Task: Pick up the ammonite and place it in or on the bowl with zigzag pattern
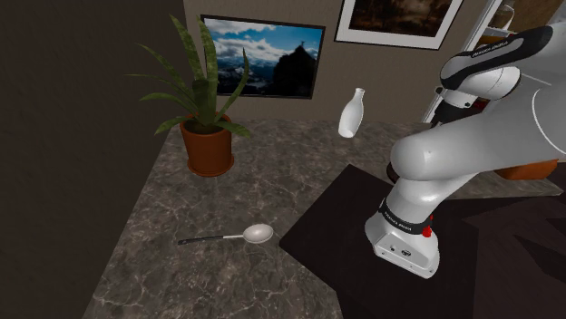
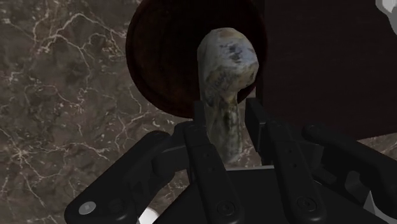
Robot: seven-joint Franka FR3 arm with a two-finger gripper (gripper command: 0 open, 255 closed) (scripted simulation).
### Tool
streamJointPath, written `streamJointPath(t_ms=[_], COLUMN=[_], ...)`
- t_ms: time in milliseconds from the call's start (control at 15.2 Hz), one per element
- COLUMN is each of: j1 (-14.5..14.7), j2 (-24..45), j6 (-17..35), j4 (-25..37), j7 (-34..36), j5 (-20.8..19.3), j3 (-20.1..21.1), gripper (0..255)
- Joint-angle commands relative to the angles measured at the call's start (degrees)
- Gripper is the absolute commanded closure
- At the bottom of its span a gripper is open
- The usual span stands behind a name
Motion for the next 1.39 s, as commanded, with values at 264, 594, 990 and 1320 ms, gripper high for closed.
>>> streamJointPath(t_ms=[264, 594, 990, 1320], j1=[2.17, 4.99, 5.08, 5.08], j2=[4.47, 8.95, 9.08, 9.08], j6=[6.55, 12.40, 12.55, 12.55], j4=[-1.84, -3.07, -3.10, -3.10], j7=[-0.83, -2.00, -2.05, -2.05], j5=[-0.51, -0.14, -0.11, -0.11], j3=[-4.18, -8.35, -8.47, -8.47], gripper=[255, 255, 255, 0])
